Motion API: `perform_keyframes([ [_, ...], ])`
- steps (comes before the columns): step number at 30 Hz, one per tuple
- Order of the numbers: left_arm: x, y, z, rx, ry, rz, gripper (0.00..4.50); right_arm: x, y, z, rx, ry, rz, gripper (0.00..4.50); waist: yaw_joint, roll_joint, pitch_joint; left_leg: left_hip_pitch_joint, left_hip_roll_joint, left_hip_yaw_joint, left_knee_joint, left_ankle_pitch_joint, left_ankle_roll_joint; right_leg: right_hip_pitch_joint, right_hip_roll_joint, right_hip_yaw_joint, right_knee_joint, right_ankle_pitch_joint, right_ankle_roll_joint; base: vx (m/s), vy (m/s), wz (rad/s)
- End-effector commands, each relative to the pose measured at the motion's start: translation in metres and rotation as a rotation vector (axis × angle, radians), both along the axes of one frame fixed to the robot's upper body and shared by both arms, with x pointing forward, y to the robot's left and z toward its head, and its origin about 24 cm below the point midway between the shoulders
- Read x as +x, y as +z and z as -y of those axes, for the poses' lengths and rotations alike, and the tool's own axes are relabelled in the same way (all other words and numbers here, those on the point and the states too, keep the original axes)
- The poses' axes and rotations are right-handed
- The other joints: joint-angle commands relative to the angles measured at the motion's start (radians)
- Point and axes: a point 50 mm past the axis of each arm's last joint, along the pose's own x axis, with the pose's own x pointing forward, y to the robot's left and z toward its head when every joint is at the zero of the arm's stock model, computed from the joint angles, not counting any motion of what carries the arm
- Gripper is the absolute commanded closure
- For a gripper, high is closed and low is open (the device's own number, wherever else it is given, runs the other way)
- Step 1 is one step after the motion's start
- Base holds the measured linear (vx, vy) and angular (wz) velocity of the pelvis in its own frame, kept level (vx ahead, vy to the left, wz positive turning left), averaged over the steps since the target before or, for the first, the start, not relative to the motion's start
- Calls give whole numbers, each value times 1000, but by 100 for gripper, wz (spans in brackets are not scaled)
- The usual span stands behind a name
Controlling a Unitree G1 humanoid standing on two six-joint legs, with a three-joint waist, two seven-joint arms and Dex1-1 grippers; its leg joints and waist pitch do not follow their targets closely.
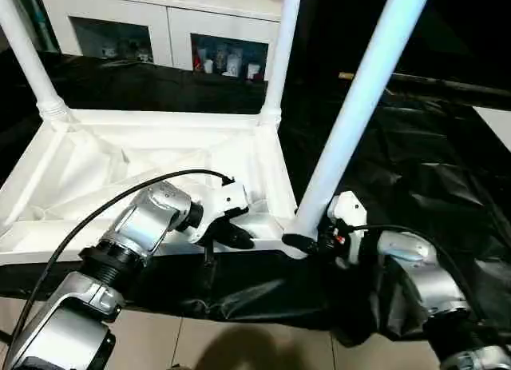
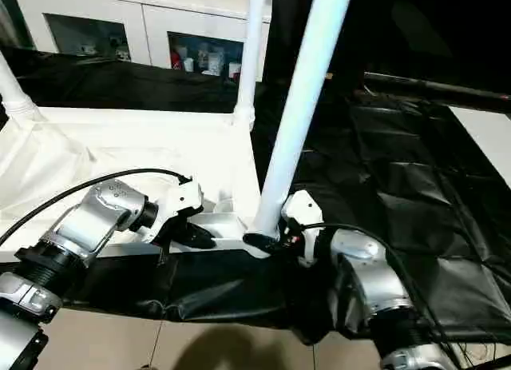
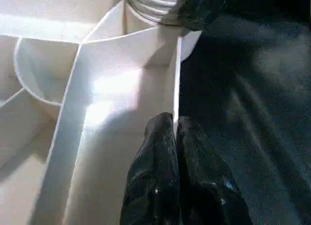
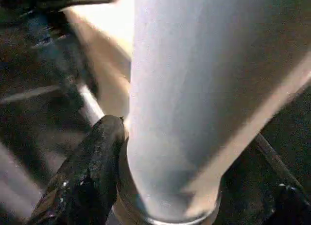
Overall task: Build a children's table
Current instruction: Rotate leg to tighten
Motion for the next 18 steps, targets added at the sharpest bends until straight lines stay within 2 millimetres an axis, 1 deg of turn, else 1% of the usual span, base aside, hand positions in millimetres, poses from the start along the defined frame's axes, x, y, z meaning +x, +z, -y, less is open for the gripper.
perform_keyframes([
  [1, 1, -20, 8, 39, 114, -24, 450, 4, -17, 6, -12, -182, -79, 186, -5, 14, -35, 9, 12, 2, -69, -285, -15, 31, -58, 51, -93, -298, -179, 0, 0, 0],
  [2, 5, -21, 13, 36, 165, -17, 450, 6, -19, 3, 8, -246, -94, 186, -4, 13, -36, 12, 12, -1, -69, -298, -18, 31, -60, 51, -95, -323, -169, 0, 0, 0],
  [3, 9, -22, 21, 29, 225, 1, 450, 10, -23, 0, 28, -342, -118, 186, -10, 16, -32, 8, 10, -1, -72, -316, -19, 25, -55, 53, -98, -355, -153, 0, 0, 0],
  [4, 10, -22, 22, 27, 235, 5, 450, 11, -24, -1, 31, -361, -122, 186, -9, 15, -33, 14, 12, -4, -73, -331, -24, 24, -57, 51, -102, -377, -148, 0, 0, 0],
  [5, 12, -22, 27, 23, 258, 17, 450, 13, -26, -3, 41, -416, -136, 186, -11, 15, -30, 11, 10, -7, -75, -347, -23, 25, -58, 49, -106, -408, -133, 0, 0, 0],
  [6, 14, -22, 30, 21, 271, 24, 450, 15, -27, -5, 46, -446, -145, 187, -14, 13, -30, 8, 9, -7, -76, -348, -20, 25, -57, 50, -108, -415, -126, 0, 0, 0],
  [7, 17, -22, 38, 27, 302, 55, 450, 19, -28, -11, 58, -514, -165, 187, -18, 15, -30, 11, 8, -7, -75, -354, -16, 19, -56, 51, -112, -424, -116, 0, 0, 0],
  [8, 19, -22, 42, 32, 313, 75, 450, 22, -28, -16, 65, -546, -175, 187, -20, 18, -30, 12, 6, -8, -74, -358, -18, 17, -55, 51, -112, -425, -115, 0, 0, 0],
  [9, 21, -21, 47, 32, 321, 95, 450, 25, -27, -22, 56, -570, -175, 187, -22, 13, -30, 9, 6, -9, -76, -357, -17, 20, -53, 50, -112, -426, -108, 0, 0, 0],
  [10, 22, -21, 50, 31, 322, 102, 450, 27, -26, -25, 49, -578, -172, 187, -22, 15, -30, 8, 5, -10, -76, -356, -16, 20, -54, 49, -113, -429, -102, 0, 0, 0],
  [11, 22, -20, 53, 29, 318, 108, 450, 28, -25, -29, 45, -581, -168, 187, -21, 14, -31, 9, 5, -10, -76, -355, -11, 19, -55, 50, -114, -428, -97, 0, 0, 0],
  [12, 22, -20, 53, 29, 318, 108, 450, 28, -25, -29, 45, -581, -168, 187, -21, 14, -30, 7, 5, -10, -76, -353, -9, 19, -55, 50, -114, -426, -96, 0, 0, 0],
  [13, 22, -20, 56, 39, 303, 121, 450, 32, -21, -38, 68, -558, -155, 187, -22, 13, -31, 4, 5, -9, -77, -341, -1, 20, -54, 51, -114, -408, -94, 0, 0, 0],
  [16, 23, -22, 58, 54, 297, 133, 450, 33, -17, -45, 106, -541, -141, 187, -20, 13, -32, 3, 7, -7, -78, -324, 5, 21, -54, 53, -109, -361, -110, 0, 0, 0],
  [18, 24, -23, 56, 62, 290, 136, 450, 33, -12, -45, 184, -514, -143, 117, -19, 13, -31, 3, 7, -6, -78, -326, 11, 21, -53, 54, -108, -350, -118, 0, 0, 0],
])
